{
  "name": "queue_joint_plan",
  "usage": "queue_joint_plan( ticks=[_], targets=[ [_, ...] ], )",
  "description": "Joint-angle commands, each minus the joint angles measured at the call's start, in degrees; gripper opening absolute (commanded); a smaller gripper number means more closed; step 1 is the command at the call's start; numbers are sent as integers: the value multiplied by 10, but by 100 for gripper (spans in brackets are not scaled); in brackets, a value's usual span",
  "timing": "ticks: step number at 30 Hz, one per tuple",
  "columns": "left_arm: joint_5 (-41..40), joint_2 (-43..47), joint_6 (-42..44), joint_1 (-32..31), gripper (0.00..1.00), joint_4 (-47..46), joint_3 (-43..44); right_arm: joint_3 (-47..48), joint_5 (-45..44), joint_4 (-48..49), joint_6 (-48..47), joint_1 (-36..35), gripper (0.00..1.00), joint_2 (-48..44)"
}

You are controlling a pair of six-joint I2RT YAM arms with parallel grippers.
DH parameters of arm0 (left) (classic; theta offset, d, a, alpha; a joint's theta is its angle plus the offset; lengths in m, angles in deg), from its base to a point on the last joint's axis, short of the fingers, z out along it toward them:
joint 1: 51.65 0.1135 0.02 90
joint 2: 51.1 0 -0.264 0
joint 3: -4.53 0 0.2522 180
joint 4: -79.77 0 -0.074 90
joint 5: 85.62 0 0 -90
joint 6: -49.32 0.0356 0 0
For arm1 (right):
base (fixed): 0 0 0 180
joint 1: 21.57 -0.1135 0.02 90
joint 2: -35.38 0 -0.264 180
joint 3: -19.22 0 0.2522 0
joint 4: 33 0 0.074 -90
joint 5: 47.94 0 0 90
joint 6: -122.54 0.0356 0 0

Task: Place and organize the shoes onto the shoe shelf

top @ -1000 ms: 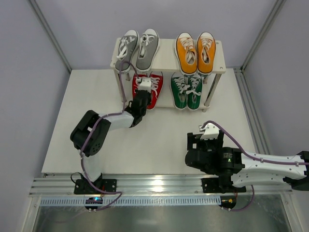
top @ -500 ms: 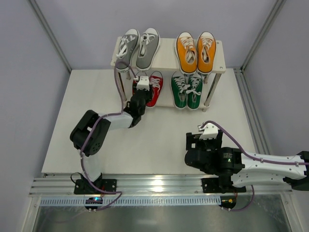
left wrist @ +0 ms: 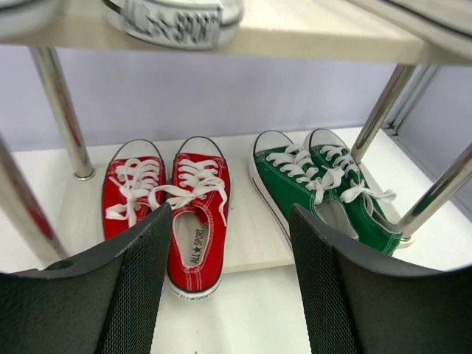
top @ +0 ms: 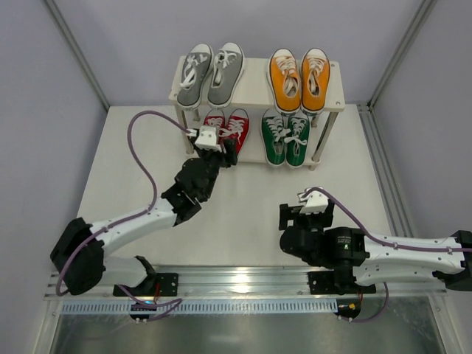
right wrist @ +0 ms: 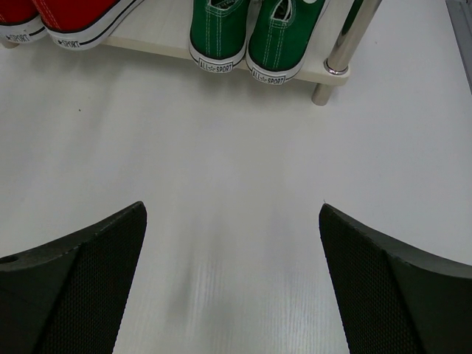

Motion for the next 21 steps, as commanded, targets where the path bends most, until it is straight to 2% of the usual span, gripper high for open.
queue_joint_plan(
  ticks=[1, 2, 5, 7, 8, 9, 10, 14, 15, 16, 17, 18, 20, 21],
  targets=[
    [-46, 78, -59, 0, 64, 149, -4, -15, -7, 46, 3, -1, 98, -6],
    [-46, 121, -70, 0, 64, 185, 1, -19, -7, 50, 6, -2, 98, -7],
    [-26, 198, -96, -1, 54, 313, 22, -15, -15, 56, 4, -2, 98, -4],
    [-29, 230, -99, -1, 40, 368, 42, -8, -23, 63, -29, -1, 98, 1],
    [-44, 251, -98, -1, 32, 413, 54, 1, -27, 81, -46, -1, 98, 2],
    [-67, 261, -95, 0, 8, 427, 80, 5, -29, 94, -65, -1, 99, 3],
    [-132, 267, -90, 0, 0, 435, 90, 9, -30, 106, -87, -1, 99, 5],
    [-219, 249, -4, 28, 0, 436, 159, 33, -11, 175, -179, -1, 99, 7],
    [-211, 224, -5, 69, 0, 467, 200, 37, 4, 186, -193, -1, 99, 6],
    [-195, 206, -13, 94, 0, 487, 222, 39, 13, 198, -204, -1, 99, 6],
    [-137, 192, -38, 122, 0, 505, 241, 46, 24, 217, -217, -1, 99, 7],
    [-106, 160, -47, 173, 0, 530, 278, 48, 39, 224, -233, -1, 99, 8],
    [-31, 132, -68, 215, 0, 543, 309, 57, 49, 235, -244, -1, 99, 9],
    [-19, 116, -70, 244, 0, 539, 320, 60, 52, 235, -249, -1, 99, 9]
  ],
)
